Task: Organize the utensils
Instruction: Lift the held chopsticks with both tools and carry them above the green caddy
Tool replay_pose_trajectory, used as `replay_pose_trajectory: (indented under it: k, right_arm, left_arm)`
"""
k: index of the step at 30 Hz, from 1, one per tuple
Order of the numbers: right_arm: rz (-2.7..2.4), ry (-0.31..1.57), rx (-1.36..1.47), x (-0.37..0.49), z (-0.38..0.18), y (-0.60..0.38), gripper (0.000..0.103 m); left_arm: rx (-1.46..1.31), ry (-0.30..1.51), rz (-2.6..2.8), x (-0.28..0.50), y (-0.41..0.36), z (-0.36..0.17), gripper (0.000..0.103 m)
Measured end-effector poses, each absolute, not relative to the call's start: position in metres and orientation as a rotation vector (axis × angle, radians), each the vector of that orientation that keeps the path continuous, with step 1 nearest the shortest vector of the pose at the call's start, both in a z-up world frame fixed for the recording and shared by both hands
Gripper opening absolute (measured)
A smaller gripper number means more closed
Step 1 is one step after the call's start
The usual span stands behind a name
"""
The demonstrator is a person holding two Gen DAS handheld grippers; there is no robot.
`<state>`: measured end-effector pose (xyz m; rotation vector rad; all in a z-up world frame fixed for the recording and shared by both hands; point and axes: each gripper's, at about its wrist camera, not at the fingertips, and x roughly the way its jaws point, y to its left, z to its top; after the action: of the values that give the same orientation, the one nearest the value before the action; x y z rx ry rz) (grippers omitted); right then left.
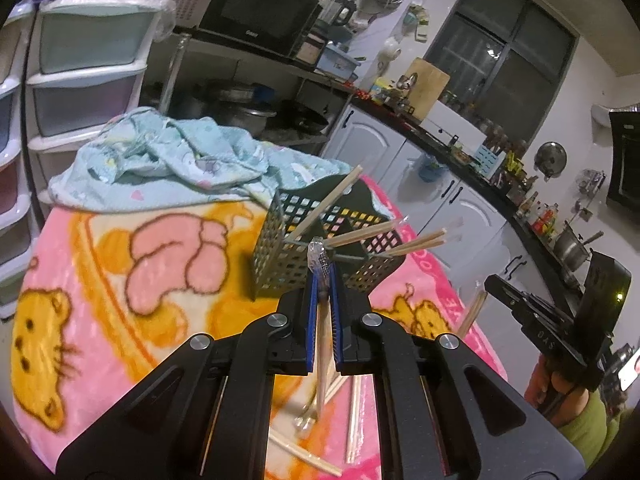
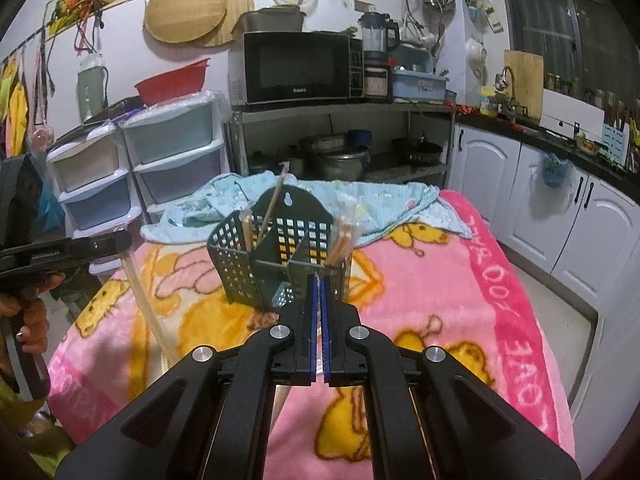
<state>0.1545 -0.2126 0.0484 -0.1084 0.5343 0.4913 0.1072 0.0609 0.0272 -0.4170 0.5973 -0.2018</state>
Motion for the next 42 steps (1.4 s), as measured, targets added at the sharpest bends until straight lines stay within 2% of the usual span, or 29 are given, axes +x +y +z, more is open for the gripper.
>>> replay_pose_trajectory:
  k: [26, 42]
  right_arm:
    - [0.492, 0.394, -0.1, 0.138, 0.097, -0.214, 0.001]
    - [0.543, 0.258, -0.095, 0.141, 0.144, -0.193, 0.001]
  left_arm:
    - [-0.352, 0.444, -0.258, 0.116, 0.049, 0.088, 0.003]
    - [-0.293, 0.299, -0.248, 0.128, 0.054, 0.144, 0.003]
